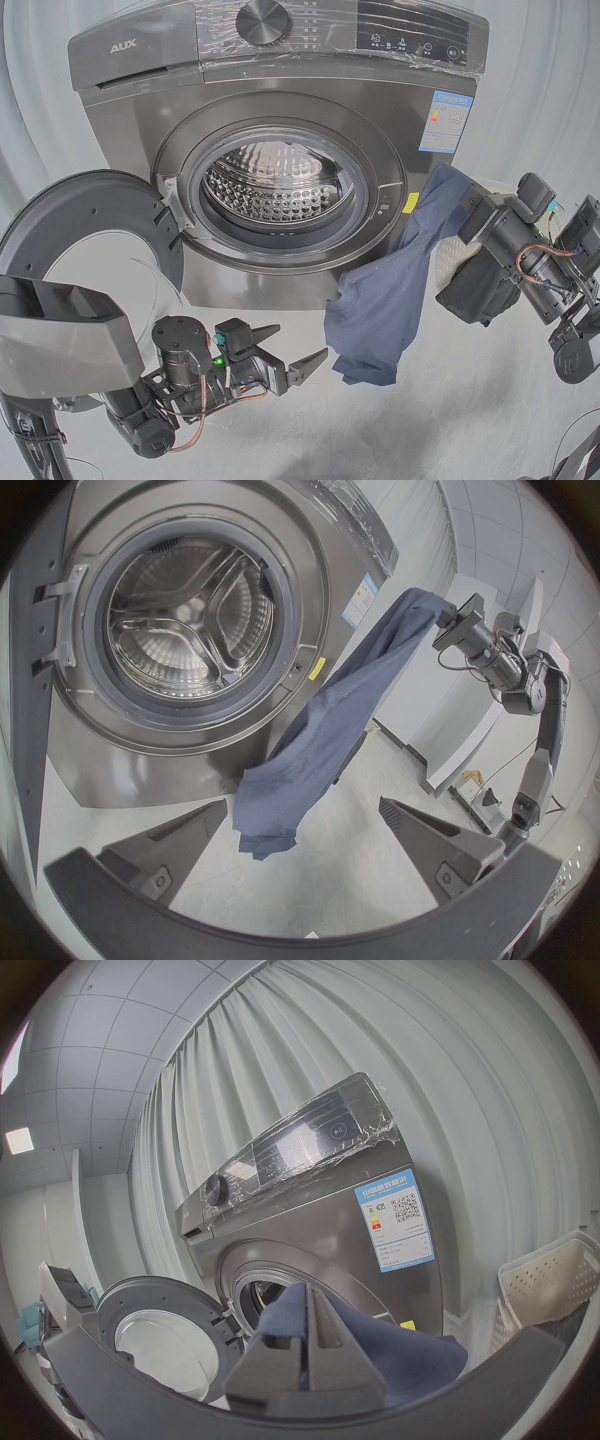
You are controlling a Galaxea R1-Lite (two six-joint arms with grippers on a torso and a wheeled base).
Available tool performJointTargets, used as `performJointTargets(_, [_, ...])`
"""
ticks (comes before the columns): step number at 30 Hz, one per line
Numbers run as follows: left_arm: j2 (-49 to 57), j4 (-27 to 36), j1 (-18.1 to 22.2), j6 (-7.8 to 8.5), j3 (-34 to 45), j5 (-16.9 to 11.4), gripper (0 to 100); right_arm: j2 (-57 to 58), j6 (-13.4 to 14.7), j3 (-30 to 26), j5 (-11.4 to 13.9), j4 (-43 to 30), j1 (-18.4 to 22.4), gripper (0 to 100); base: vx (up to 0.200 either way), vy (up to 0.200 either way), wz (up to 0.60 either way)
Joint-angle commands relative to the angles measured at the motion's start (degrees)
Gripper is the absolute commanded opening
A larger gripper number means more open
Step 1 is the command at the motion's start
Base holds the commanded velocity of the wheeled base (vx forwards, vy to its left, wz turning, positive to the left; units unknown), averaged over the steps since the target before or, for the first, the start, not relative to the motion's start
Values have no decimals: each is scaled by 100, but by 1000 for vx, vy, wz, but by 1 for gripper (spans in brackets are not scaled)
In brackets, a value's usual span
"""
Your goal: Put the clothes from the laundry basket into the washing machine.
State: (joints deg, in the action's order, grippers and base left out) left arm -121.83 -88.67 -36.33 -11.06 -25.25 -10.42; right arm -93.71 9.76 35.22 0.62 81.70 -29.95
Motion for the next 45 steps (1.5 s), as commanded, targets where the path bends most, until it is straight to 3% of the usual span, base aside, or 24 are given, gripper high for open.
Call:
performJointTargets(1, [-464,-1,12,-11,-323,23,100,2,8,38,-27,4,-90,0,0,0,0])
performJointTargets(10, [-1088,-1,38,7,-1035,32,100,2,-1,64,-97,4,-248,0,0,0,0])
performJointTargets(30, [-1668,-1,135,25,-1299,5,100,11,-1,143,-97,-5,-266,0,0,0,0])
performJointTargets(45, [-2398,-1,337,-11,-2353,-91,100,-16,8,126,-106,12,-397,0,0,0,0])
